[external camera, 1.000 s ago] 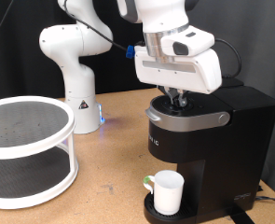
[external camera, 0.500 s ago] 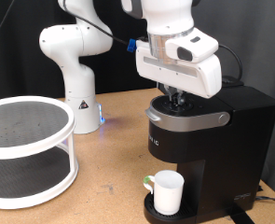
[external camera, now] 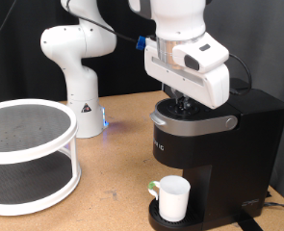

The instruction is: Make a cup of coffee with the keurig machine

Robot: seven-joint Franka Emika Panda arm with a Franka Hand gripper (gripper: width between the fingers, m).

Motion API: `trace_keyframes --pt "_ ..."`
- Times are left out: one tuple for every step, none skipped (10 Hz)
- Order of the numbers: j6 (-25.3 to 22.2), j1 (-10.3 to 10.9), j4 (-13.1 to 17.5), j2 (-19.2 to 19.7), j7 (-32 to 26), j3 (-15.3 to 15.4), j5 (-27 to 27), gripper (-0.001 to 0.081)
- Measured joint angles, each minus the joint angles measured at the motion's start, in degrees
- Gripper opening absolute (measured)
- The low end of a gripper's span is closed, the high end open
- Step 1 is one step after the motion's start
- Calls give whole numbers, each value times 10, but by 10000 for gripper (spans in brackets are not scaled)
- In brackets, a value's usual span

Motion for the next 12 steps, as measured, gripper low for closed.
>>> trace_keyframes --pt "-26 -1 19 12 7 -1 0 0" --pt "-48 -2 36 25 12 -2 0 0" --pt "-57 -2 49 34 14 -2 0 0" --pt "-62 -3 58 41 14 -3 0 0" --pt "-61 -3 61 44 14 -2 0 0" --pt "-57 -3 62 44 7 -2 0 0" --pt "-56 -3 61 44 -9 -2 1 0" --pt "-56 -4 59 42 -31 -2 5 0" --pt "-42 -4 53 37 -65 -2 18 0" --pt "-26 -5 45 30 -99 -2 35 0" --pt "-16 -7 40 18 -129 -3 52 0" --pt "-13 -10 37 3 -147 -5 62 0"
